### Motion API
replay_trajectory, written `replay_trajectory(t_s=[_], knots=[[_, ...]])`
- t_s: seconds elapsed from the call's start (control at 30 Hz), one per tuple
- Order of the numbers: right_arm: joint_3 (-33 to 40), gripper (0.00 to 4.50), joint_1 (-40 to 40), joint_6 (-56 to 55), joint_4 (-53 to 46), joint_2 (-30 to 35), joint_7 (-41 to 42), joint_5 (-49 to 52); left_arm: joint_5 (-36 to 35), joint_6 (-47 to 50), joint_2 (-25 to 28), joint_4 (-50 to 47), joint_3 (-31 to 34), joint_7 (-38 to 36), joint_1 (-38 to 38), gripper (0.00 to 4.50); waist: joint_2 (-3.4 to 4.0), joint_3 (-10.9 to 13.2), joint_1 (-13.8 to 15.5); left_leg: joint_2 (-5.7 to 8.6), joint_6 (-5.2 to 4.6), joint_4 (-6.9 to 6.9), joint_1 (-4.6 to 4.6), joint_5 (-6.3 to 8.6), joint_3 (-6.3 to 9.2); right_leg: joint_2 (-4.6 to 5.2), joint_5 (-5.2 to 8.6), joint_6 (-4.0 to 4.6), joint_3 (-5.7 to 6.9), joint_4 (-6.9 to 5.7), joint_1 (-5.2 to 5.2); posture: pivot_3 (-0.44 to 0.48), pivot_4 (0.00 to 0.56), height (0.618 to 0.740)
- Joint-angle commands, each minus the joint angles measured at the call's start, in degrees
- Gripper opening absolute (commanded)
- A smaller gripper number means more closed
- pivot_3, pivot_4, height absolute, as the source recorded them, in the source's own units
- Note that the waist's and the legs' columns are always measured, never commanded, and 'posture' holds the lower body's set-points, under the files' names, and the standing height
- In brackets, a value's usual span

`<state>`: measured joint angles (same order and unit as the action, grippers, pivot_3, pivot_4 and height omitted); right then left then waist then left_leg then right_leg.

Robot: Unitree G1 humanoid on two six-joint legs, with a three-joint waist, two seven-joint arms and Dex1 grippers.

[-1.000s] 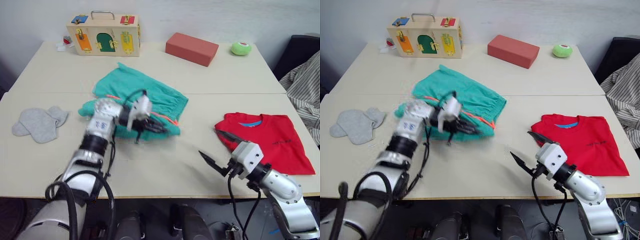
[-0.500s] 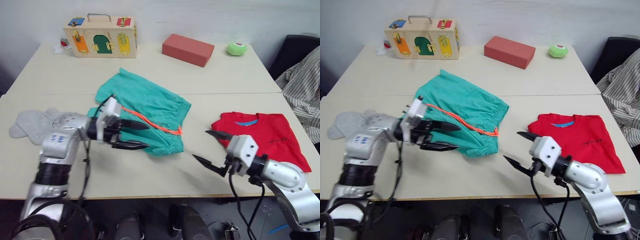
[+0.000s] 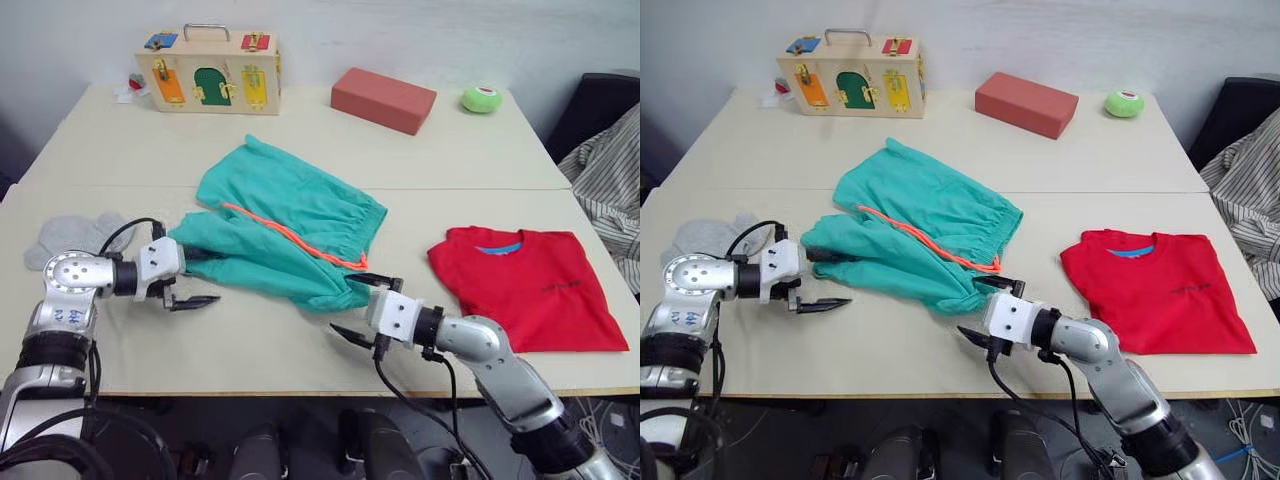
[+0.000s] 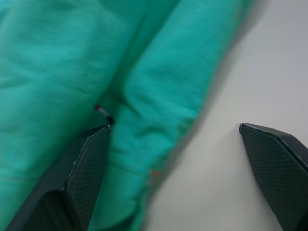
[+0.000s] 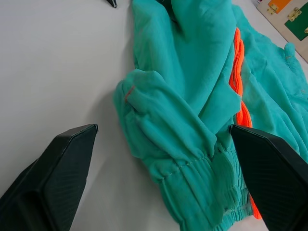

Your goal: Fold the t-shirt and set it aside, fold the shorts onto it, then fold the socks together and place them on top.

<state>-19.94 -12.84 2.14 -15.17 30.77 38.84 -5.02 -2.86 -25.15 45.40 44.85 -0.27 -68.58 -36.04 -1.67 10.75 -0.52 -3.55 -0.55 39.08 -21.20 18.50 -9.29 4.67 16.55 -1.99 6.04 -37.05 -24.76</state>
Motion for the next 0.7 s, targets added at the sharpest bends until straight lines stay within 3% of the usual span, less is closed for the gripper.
replay_trajectory(t_s=[0.03, 0.2, 0.37, 0.47, 0.57, 0.7], knots=[[-0.90, 3.21, -2.13, -4.45, 3.18, -0.90, -0.99, -3.27, 4.45, 0.20, -1.77, 6.83, -3.00, 2.92, -3.29, 3.92, 0.01, -0.01, 0.35, 0.00, 0.00, 0.00, 0.01, 0.00, 0.00, -0.01, 0.00, 0.00, 0.01, -0.02, 0.01, 0.000, 0.150, 0.740], [-1.02, 1.57, -2.47, -8.01, 5.30, -1.55, -0.62, -4.16, 6.28, -1.24, -0.97, 12.01, -5.31, 0.94, -4.96, 2.53, 0.20, -0.21, 0.30, 0.00, 0.00, 0.00, 0.14, -0.04, -0.01, -0.04, 0.00, 0.00, 0.01, -0.12, 0.06, 0.000, 0.150, 0.740], [0.85, 0.00, -2.20, -9.37, 5.63, -1.43, -0.30, -2.62, -0.14, 5.30, 0.97, 6.25, -3.87, -10.76, -1.39, 0.99, 0.23, -0.24, -0.21, -0.04, 0.09, 0.00, 0.20, -0.07, -0.04, -0.08, 0.06, 0.10, 0.00, -0.30, 0.02, 0.000, 0.150, 0.740], [2.10, 0.00, -1.32, -9.59, 5.17, -1.00, 0.87, -0.18, -7.73, 16.64, 4.23, -7.27, -2.07, -18.80, 5.76, 0.10, 0.23, -0.23, -1.47, -0.16, 0.24, 0.00, 0.15, -0.06, -0.08, -0.13, 0.21, 0.24, -0.07, -0.39, -0.11, 0.000, 0.150, 0.740], [3.86, 0.00, 0.07, -9.10, 3.95, -0.09, 2.90, 2.87, -14.06, 29.52, 9.74, -24.08, 0.53, -21.24, 15.39, 0.04, 0.19, -0.22, -1.92, -0.22, 0.39, -0.04, 0.02, -0.02, -0.11, -0.16, 0.41, 0.30, -0.13, -0.53, -0.35, 0.000, 0.150, 0.740], [6.27, 0.00, 2.50, -9.02, 1.48, 1.99, 6.14, 7.50, -22.43, 42.74, 16.22, -41.91, 7.60, -18.72, 28.44, 0.04, 0.12, -0.17, -2.18, -0.24, 0.46, -0.08, -0.17, 0.02, -0.09, -0.13, 0.52, 0.33, -0.21, -0.64, -0.63, 0.000, 0.150, 0.740]])
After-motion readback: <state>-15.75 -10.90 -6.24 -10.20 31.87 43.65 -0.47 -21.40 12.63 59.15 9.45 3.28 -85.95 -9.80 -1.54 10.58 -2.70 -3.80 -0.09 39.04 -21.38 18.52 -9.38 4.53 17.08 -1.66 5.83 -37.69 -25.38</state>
